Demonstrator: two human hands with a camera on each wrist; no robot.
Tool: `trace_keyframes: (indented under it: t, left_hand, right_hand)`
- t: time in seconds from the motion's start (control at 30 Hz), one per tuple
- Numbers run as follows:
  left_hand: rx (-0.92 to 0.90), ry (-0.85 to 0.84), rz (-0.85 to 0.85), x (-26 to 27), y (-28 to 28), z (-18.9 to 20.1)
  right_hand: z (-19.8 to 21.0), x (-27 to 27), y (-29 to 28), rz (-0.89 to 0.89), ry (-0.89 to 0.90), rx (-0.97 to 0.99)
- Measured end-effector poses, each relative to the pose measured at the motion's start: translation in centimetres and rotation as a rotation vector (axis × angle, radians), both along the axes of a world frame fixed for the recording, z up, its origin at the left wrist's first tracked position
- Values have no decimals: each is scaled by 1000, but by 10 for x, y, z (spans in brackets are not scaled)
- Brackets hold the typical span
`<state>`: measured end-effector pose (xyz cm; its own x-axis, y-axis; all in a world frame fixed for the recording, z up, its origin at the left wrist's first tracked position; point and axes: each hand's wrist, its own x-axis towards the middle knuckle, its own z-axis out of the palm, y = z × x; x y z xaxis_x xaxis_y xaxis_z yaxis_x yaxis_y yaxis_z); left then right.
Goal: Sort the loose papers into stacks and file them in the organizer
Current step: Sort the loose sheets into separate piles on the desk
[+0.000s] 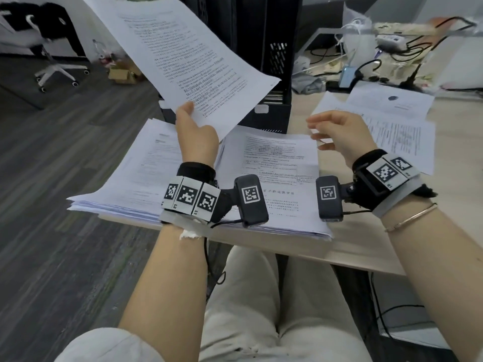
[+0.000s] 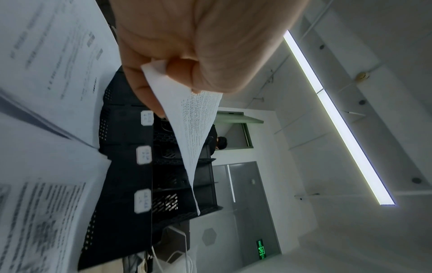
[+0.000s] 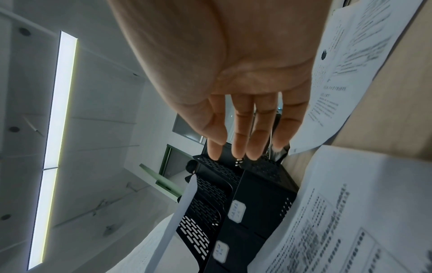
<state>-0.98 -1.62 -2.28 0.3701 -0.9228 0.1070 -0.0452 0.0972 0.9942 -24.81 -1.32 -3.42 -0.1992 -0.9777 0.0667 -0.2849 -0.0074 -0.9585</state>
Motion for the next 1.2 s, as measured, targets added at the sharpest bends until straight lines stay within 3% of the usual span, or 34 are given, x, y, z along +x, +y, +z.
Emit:
trace_keyframes:
  t: [0.53, 0.93, 1.2]
  left_hand:
    - [38, -174, -423, -128, 21, 10]
    - [61, -324, -715, -235, 62, 5]
    - [48, -310, -871, -281, 90, 4]
  right_hand:
    - [13, -81, 74, 5, -59, -21]
    - [3, -164, 130, -279, -115, 45]
    - [-3, -197, 166, -350, -129, 89]
